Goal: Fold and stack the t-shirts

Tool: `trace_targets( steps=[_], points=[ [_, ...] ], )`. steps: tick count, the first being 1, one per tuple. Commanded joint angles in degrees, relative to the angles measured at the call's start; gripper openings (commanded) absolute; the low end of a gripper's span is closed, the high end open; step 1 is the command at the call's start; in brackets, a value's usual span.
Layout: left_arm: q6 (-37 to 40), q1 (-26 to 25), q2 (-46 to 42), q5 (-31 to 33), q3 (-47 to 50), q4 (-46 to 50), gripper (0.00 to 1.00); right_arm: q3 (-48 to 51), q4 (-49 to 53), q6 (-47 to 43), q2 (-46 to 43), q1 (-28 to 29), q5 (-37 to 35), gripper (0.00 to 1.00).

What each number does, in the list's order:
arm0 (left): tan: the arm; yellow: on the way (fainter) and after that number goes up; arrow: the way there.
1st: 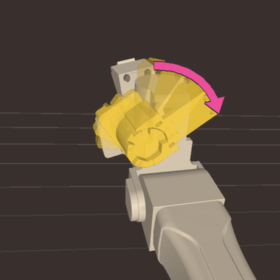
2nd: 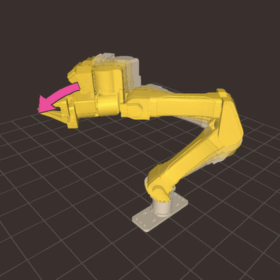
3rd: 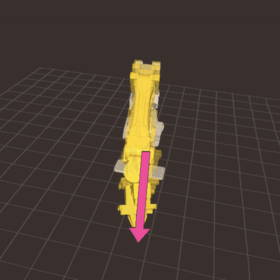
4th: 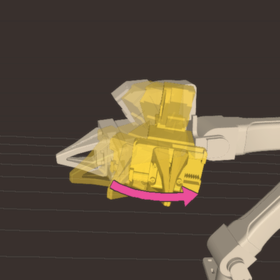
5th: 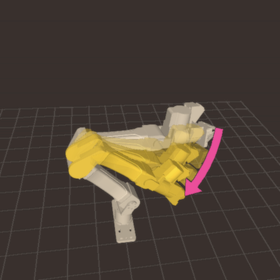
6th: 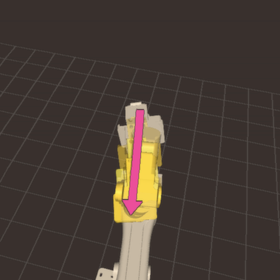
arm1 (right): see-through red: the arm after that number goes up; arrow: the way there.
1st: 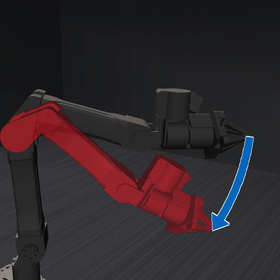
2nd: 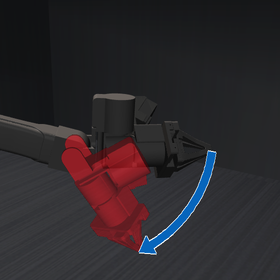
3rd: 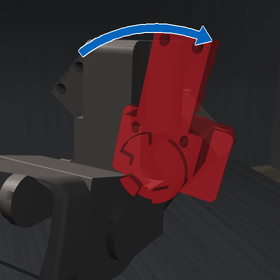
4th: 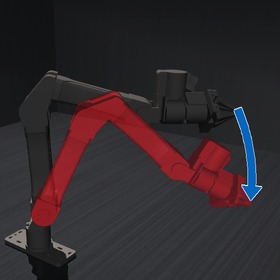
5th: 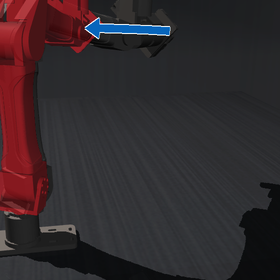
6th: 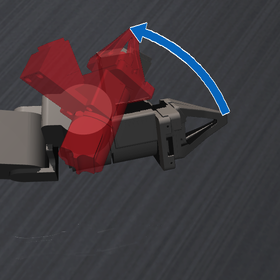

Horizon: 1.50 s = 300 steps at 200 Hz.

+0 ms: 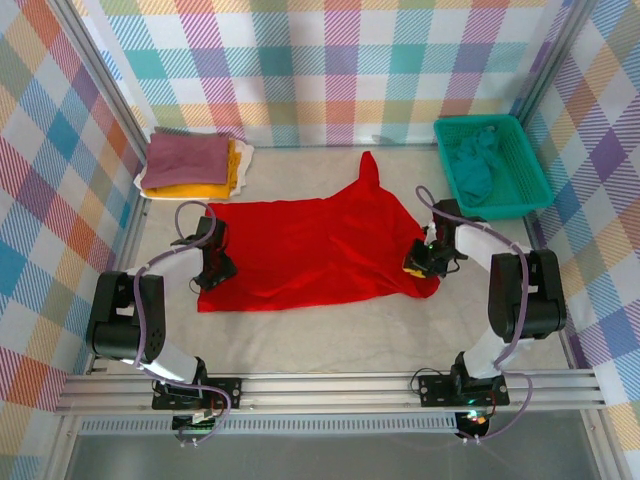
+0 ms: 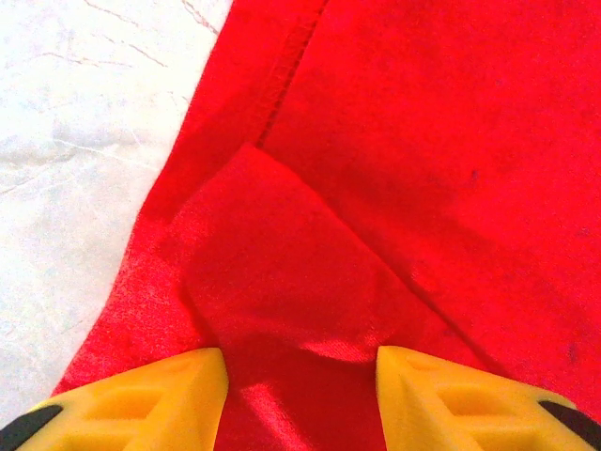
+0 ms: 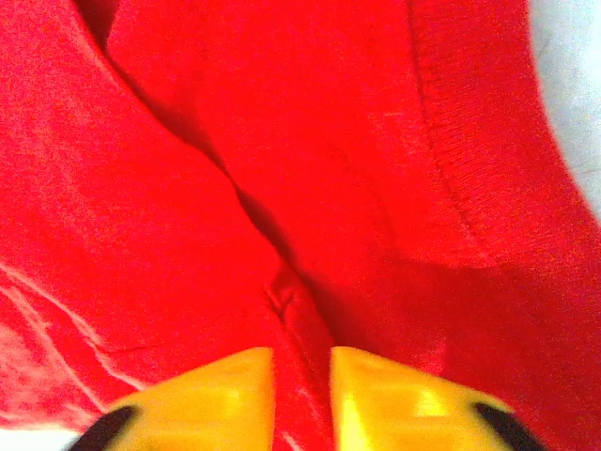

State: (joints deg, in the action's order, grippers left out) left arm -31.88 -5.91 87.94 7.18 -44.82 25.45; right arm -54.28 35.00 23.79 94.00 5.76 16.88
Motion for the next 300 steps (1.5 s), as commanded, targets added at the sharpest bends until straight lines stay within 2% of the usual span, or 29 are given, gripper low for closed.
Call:
trace_targets(
  steps=[1, 11, 60, 74, 83, 97, 116, 158, 185, 218, 240, 261, 274, 300],
  points=[
    [0.2, 0.7, 0.0, 1.3, 1.7, 4.5, 0.48, 2.1, 0.0, 1.5, -2.4, -2.2, 3.7, 0.09],
    [0.1, 0.7, -0.1, 1.7, 1.7, 4.6, 0.48, 3.1, 0.1, 1.8, -3.3, -3.6, 4.4, 0.00],
    [-0.5, 2.9, -1.3, 2.1, 2.0, 6.0, 0.48, 7.6, 0.3, 3.5, -10.6, -10.7, 2.3, 0.00],
    [-0.4, 3.4, -1.1, 2.0, 2.1, 5.8, 0.48, 7.2, 0.4, 2.4, -10.8, -10.9, 4.2, 0.00],
    [-0.4, 3.4, -1.0, 1.7, 2.1, 5.4, 0.48, 7.3, -0.5, 1.2, -10.4, -10.8, 7.9, 0.00],
    [-0.4, 3.4, -0.8, 1.0, 2.1, 4.8, 0.48, 8.1, -2.4, 0.0, -10.3, -10.1, 12.7, 0.18],
    [-0.2, 3.3, -0.2, 0.7, 1.8, 4.6, 0.48, 7.4, -0.9, -1.3, -9.5, -7.3, 11.7, 0.36],
    [0.1, 3.4, 0.5, -0.2, 1.4, 4.6, 0.48, 8.0, -2.7, 0.3, -5.2, -5.6, 11.8, 0.46],
    [0.1, 3.4, 0.3, -0.2, 1.3, 4.6, 0.48, 8.0, -3.9, -1.6, -3.2, -4.1, 14.2, 0.46],
    [0.2, 3.4, 0.9, -0.7, 1.2, 4.4, 0.48, 8.5, -5.3, -2.4, -1.9, -2.1, 19.0, 0.37],
    [0.1, 3.4, 0.8, -0.7, 1.5, 4.3, 0.48, 8.9, -4.6, -2.4, -2.0, -2.1, 19.2, 0.33],
    [0.1, 3.4, 0.8, -0.7, 1.5, 4.2, 0.48, 9.0, -3.6, -2.1, -1.5, -2.1, 18.5, 0.17],
    [0.0, 3.4, 0.9, -0.6, 1.4, 4.3, 0.48, 9.1, -3.3, -0.8, -2.2, -2.1, 17.4, 0.13],
    [0.1, 3.4, 0.7, -0.2, 1.7, 4.3, 0.48, 9.6, -2.2, 2.5, -5.3, -3.2, 13.0, 0.00]
  ],
)
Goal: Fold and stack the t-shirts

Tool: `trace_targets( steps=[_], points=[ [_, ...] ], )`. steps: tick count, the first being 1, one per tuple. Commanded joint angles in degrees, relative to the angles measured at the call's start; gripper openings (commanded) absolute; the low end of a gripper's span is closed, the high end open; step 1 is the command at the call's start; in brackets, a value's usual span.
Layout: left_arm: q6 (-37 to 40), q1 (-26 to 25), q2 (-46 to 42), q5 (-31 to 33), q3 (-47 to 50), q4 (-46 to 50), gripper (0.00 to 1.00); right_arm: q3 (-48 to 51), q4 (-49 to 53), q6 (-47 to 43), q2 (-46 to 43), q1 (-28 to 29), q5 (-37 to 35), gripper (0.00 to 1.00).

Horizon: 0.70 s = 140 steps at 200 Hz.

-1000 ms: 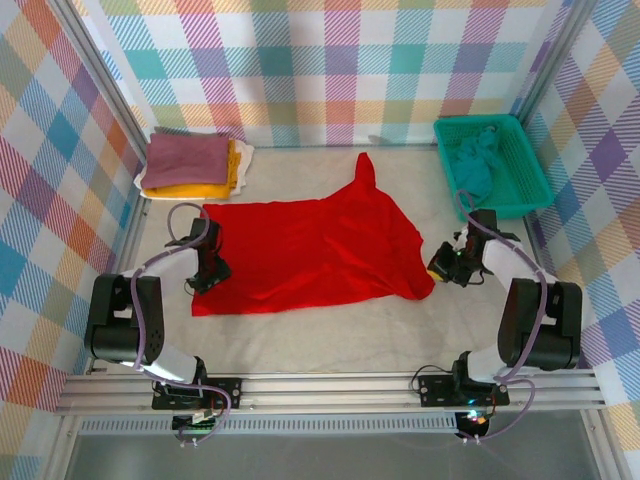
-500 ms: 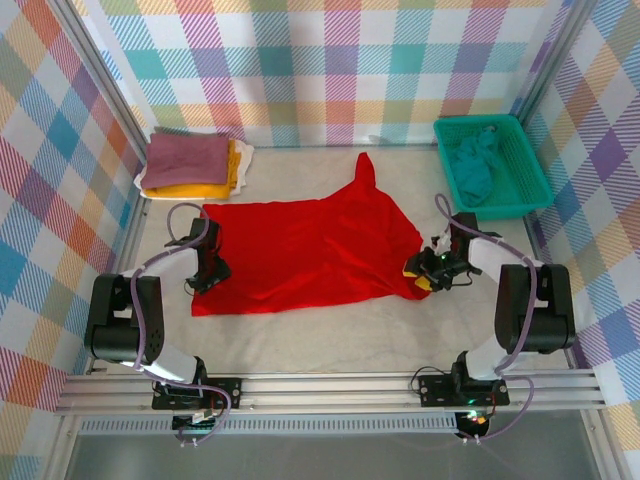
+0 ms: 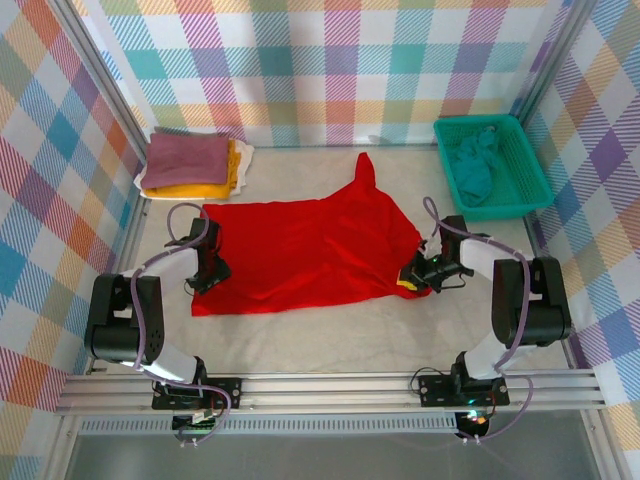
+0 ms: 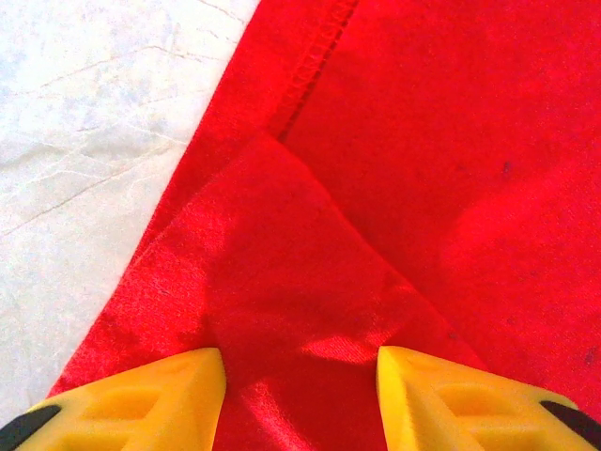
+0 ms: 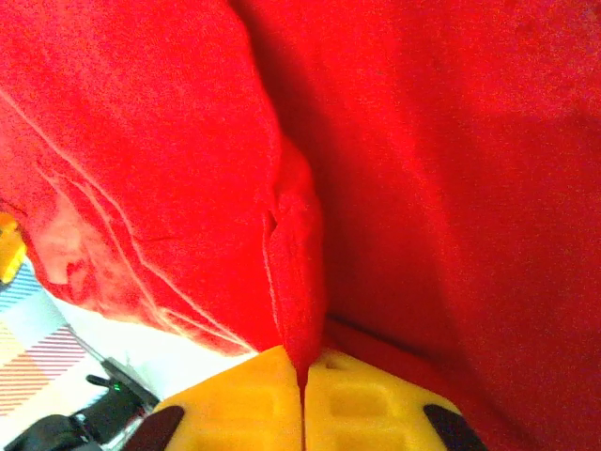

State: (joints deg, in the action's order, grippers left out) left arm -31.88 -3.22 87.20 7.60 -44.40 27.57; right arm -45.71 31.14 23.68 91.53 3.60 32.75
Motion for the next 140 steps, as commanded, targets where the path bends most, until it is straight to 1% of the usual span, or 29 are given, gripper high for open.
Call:
trace_targets(
  steps=[1, 23, 46, 59, 73, 87, 100, 130, 133, 140],
  points=[
    [0.1, 0.7, 1.5, -0.5, 1.3, 2.1, 0.48, 1.1, 1.7, 2.7, -3.0, -1.0, -3.0, 0.00],
    [-0.3, 0.7, 1.7, 0.6, 1.4, 2.6, 0.48, 2.2, 3.5, 5.1, -6.4, -3.0, -5.6, 0.00],
    [-1.1, 1.1, 2.1, 2.0, 1.6, 3.2, 0.48, 3.5, 7.4, 7.3, -11.9, -3.6, -13.3, 0.00],
    [-1.3, 1.3, 2.1, 2.2, 1.9, 2.6, 0.48, 4.8, 8.0, 7.8, -13.6, -3.8, -15.2, 0.00],
    [-1.5, 1.5, 2.4, 2.3, 2.0, 2.2, 0.48, 5.9, 6.8, 8.0, -12.9, -3.9, -14.8, 0.00],
    [-1.5, 1.5, 3.1, 2.1, 1.4, 2.2, 0.48, 6.8, 4.5, 7.7, -10.4, -3.9, -13.2, 0.00],
    [-1.3, 1.5, 3.3, 2.5, 0.8, 3.2, 0.48, 7.0, 3.6, 7.7, -8.0, -3.9, -13.6, 0.00],
    [-1.6, 1.8, -0.6, 3.1, 1.7, 5.6, 0.49, 7.2, 3.5, 8.5, -7.4, -4.0, -18.4, 0.00],
    [-1.6, 1.8, -1.1, 3.2, 1.8, 5.8, 0.50, 7.1, 3.6, 8.4, -7.6, -4.1, -18.8, 0.03],
    [-1.7, 1.9, -2.5, 3.3, 2.2, 6.3, 0.50, 6.9, 3.4, 8.3, -7.9, -4.0, -19.0, 0.16]
  ],
)
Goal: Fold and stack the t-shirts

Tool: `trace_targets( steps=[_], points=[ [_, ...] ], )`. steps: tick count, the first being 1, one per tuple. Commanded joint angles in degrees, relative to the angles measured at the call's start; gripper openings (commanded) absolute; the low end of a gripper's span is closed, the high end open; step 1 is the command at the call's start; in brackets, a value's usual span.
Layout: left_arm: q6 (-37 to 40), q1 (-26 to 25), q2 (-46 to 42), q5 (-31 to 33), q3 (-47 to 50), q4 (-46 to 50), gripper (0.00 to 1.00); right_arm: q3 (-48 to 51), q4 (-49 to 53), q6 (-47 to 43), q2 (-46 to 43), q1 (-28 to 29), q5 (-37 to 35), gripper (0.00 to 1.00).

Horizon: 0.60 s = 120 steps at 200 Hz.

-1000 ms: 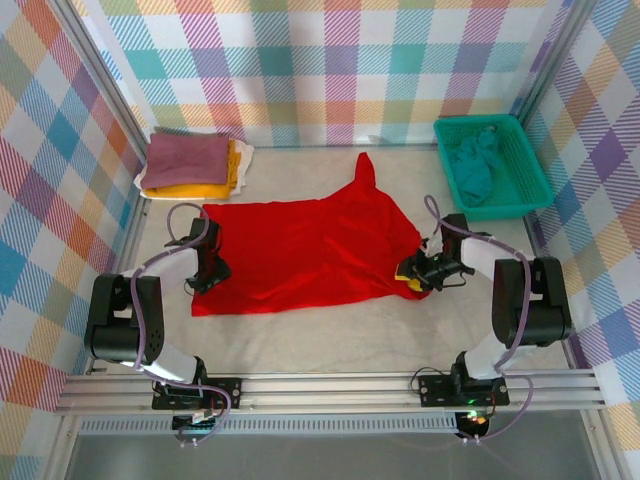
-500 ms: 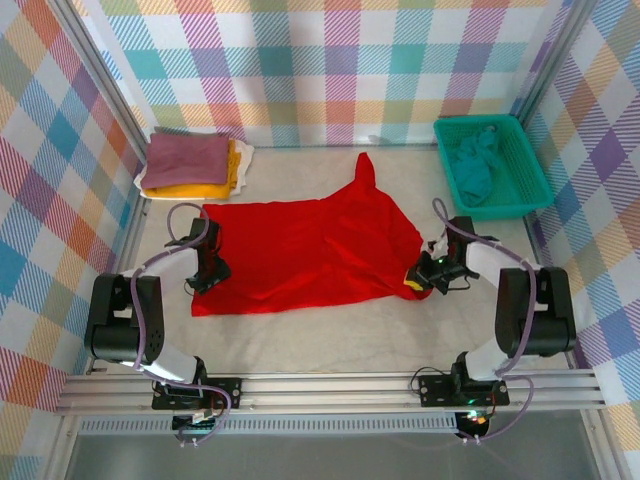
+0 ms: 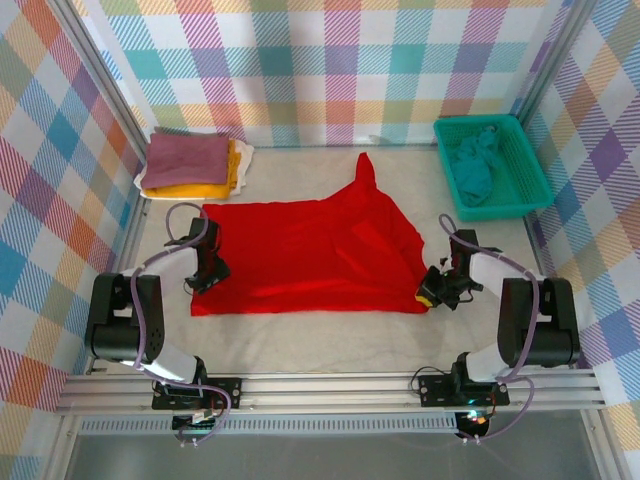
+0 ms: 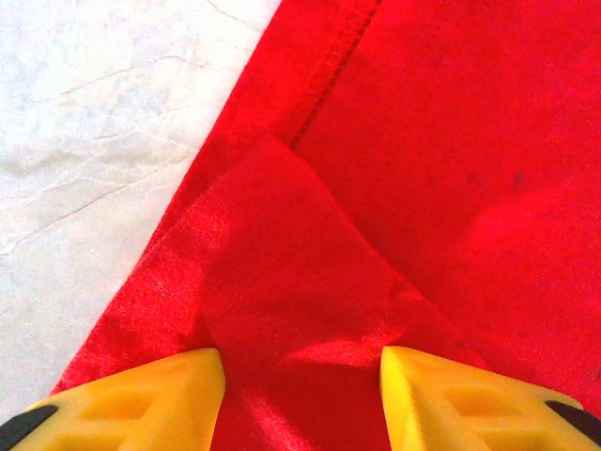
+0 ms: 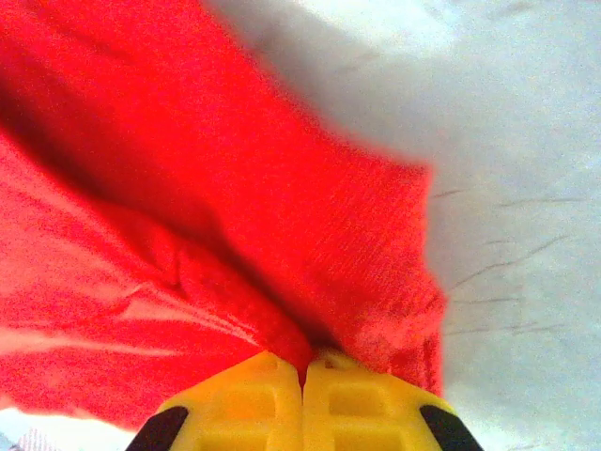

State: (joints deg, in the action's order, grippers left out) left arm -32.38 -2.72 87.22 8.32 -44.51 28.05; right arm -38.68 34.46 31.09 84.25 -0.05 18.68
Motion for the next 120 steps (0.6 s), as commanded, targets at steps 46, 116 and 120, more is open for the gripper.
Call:
trace_targets(
  steps=[46, 116, 120],
  points=[
    [-2.3, 1.7, -11.4, 2.2, 1.7, 12.0, 0.51, -7.0, 3.9, -1.2, -4.4, 0.0, -7.6, 0.35],
    [-0.5, -9.1, -2.4, -0.9, -7.1, 5.2, 0.54, -30.6, 2.3, -5.5, 13.1, 18.3, -9.2, 0.17],
    [-1.1, -9.1, -1.2, -2.2, -7.0, 3.9, 0.54, -32.5, 2.3, -5.9, 15.3, 18.7, -8.7, 0.15]
  ],
)
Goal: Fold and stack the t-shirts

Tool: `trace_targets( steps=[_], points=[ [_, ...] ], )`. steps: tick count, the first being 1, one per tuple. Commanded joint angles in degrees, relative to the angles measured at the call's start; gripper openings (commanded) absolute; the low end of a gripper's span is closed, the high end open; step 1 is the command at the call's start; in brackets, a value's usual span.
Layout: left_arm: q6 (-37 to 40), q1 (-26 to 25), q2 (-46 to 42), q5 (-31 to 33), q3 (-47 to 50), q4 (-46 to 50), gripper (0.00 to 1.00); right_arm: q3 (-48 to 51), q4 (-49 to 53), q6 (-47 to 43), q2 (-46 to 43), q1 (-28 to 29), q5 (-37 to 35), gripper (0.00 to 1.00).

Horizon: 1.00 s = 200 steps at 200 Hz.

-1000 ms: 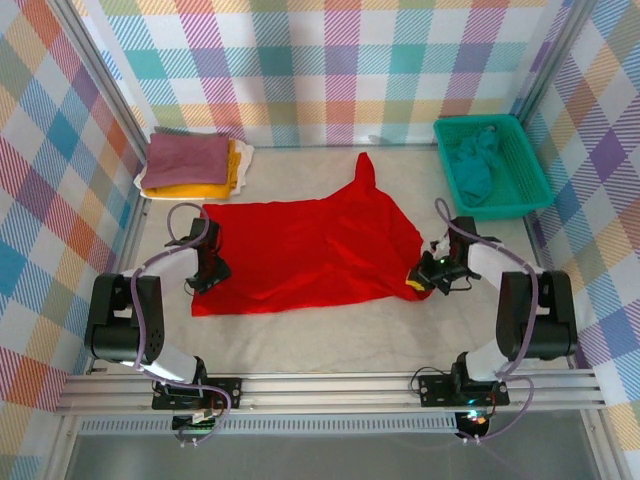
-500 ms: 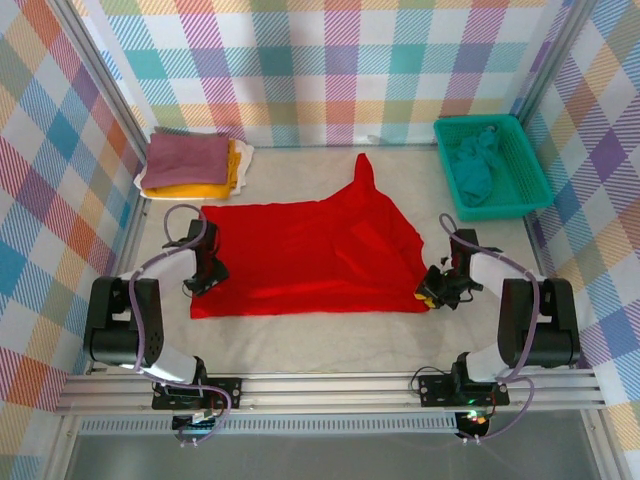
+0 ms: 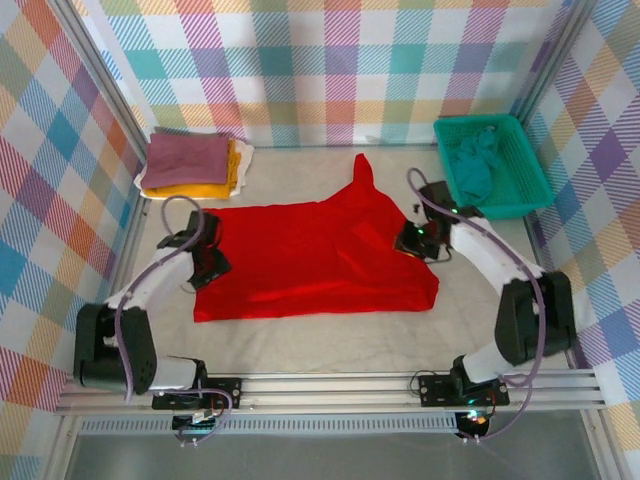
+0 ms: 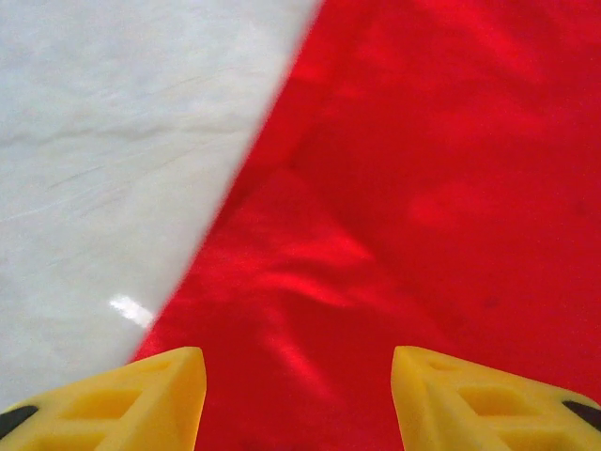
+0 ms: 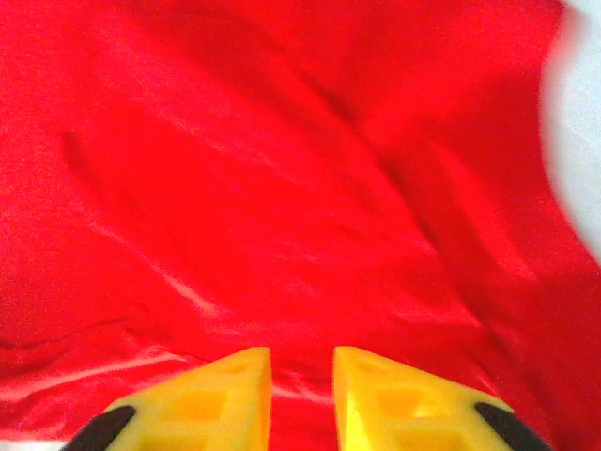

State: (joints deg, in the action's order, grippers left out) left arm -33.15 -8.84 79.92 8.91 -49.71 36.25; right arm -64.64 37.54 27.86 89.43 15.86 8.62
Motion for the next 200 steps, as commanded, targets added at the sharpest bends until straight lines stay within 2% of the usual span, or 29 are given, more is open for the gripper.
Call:
trace_targets(
  steps=[1, 14, 33, 60, 99, 122, 140, 155, 176, 200],
  points=[
    [-0.5, -3.0, 6.2, -3.0, -1.7, -4.6, 0.54, -7.0, -0.8, -2.7, 10.6, 2.9, 1.5, 0.15],
    [-2.0, -3.0, 9.4, -4.5, -1.0, -8.2, 0.54, -11.9, -1.4, -2.4, 16.7, 3.1, 1.6, 0.12],
    [-2.9, -2.9, 12.3, -3.0, -0.4, -10.1, 0.54, -16.9, 0.4, -1.0, 23.4, 2.4, -1.3, 0.08],
    [-4.0, -2.2, 13.2, -2.0, 3.5, -12.5, 0.54, -14.1, -1.9, 1.2, 25.5, 1.7, -3.7, 0.08],
    [-4.2, -2.5, 9.6, -2.0, 9.0, -11.5, 0.53, 2.0, -6.6, 6.8, 17.4, 1.2, -4.4, 0.04],
    [-4.6, -2.6, 4.6, -3.3, 12.2, -9.4, 0.54, 12.8, -9.0, 10.6, 9.5, 1.1, -5.1, 0.06],
    [-5.9, -3.1, 1.4, -6.0, 13.7, -8.4, 0.54, 16.3, -9.4, 11.1, 5.8, 1.2, -4.3, 0.10],
    [-6.6, -3.2, -0.2, -7.8, 13.4, -8.0, 0.54, 14.6, -8.0, 9.1, 5.6, 1.2, -4.4, 0.15],
    [-5.7, -2.9, -0.8, -6.6, 8.3, -4.6, 0.54, 8.7, -6.1, 6.2, 5.2, 1.2, -4.6, 0.20],
    [-3.0, 1.3, 0.3, -7.9, -0.7, -3.7, 0.54, -3.0, -3.2, 2.8, 6.3, 0.5, -4.3, 0.29]
  ],
)
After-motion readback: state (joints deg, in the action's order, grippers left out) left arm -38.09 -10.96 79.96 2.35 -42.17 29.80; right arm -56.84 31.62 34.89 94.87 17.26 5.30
